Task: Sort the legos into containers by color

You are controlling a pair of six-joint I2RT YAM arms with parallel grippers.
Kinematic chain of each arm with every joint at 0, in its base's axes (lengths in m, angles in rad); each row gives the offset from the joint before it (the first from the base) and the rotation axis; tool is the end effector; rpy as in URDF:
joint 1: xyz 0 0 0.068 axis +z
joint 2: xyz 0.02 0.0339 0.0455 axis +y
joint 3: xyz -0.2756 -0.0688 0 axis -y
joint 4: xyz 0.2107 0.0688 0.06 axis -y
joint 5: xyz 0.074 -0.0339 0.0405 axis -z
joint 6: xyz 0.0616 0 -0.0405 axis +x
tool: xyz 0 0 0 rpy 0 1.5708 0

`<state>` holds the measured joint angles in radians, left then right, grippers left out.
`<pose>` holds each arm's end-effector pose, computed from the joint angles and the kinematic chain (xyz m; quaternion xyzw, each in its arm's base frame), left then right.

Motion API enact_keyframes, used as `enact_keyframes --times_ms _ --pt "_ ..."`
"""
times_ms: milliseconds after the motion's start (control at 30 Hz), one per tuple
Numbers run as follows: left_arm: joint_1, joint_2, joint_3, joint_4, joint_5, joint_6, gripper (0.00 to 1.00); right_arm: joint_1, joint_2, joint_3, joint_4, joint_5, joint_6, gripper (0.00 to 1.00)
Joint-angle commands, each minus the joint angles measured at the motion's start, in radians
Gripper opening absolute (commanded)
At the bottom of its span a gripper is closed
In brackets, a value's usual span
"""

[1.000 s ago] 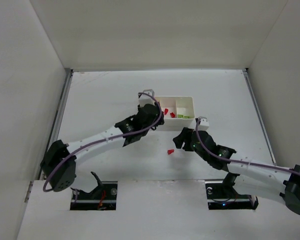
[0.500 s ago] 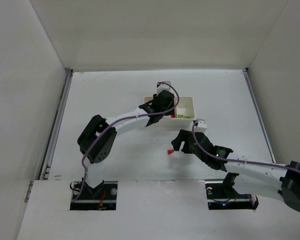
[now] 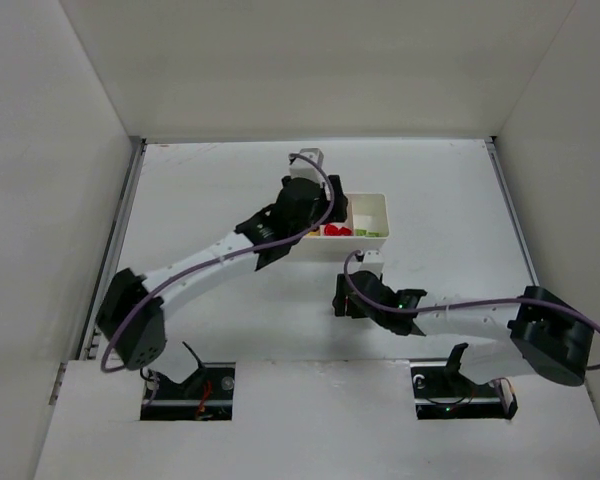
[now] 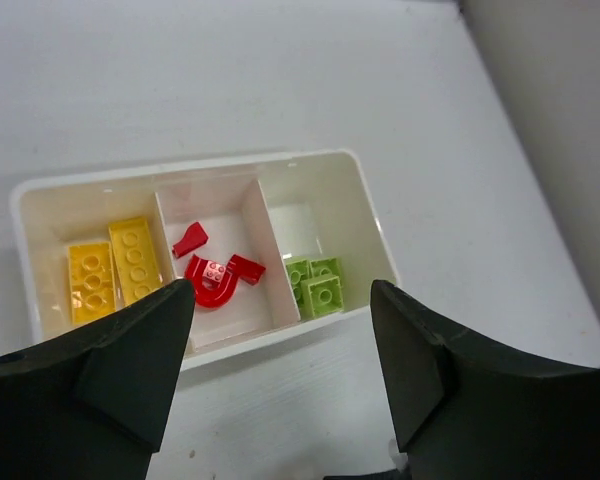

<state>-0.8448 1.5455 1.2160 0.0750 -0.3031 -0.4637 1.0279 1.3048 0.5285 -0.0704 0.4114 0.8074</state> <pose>0.2530 -0.2573 0.3442 0.0575 0.7854 -0.2732 0.5525 0.1380 0.1811 0.1769 -0.0288 0.9179 0.1593 0.3624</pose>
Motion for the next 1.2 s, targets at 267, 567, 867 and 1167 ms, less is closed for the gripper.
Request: enact_keyframes --times_ms 267,567,867,1167 --pt "0.051 -0.479 -0.410 0.031 -0.091 -0.075 0.80 0.027 0.171 0.143 -0.058 0.110 -0.010 0.54" --pt "0.129 -0.700 -0.587 -0.110 -0.099 -0.127 1.00 0.036 0.139 0.189 -0.111 0.141 0.001 0.31" --pt "0.175 -0.769 -0.668 -0.130 -0.077 -0.167 1.00 -0.122 -0.019 0.384 -0.102 0.054 -0.186 0.32" --pt "0.146 -0.808 -0.728 -0.122 -0.013 -0.194 1.00 -0.305 0.250 0.652 -0.025 -0.005 -0.310 0.33"
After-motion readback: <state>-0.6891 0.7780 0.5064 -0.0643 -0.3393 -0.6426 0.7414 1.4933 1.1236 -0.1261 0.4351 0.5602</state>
